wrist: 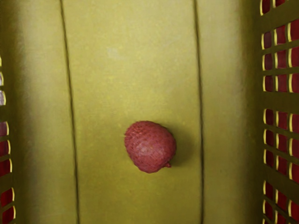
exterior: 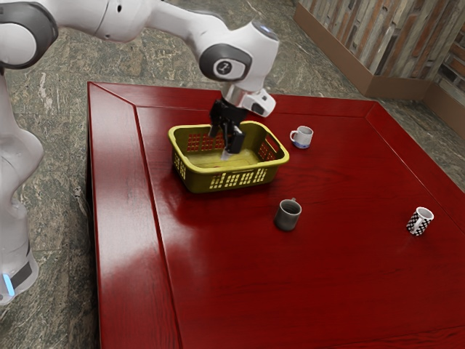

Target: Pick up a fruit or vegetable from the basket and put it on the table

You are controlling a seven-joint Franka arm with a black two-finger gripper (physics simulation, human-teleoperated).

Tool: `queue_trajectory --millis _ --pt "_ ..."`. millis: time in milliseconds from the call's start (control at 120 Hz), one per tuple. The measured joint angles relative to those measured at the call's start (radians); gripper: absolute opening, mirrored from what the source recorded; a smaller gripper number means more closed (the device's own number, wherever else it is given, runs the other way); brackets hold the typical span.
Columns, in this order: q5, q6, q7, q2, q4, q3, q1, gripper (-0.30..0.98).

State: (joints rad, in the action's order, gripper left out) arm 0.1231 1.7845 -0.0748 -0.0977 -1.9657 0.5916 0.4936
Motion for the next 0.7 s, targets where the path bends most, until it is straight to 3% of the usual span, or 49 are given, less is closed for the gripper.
queue_trajectory --millis 700 --pt "-0.001 0.169 -0.009 -0.002 -0.104 0.028 0.006 0.69"
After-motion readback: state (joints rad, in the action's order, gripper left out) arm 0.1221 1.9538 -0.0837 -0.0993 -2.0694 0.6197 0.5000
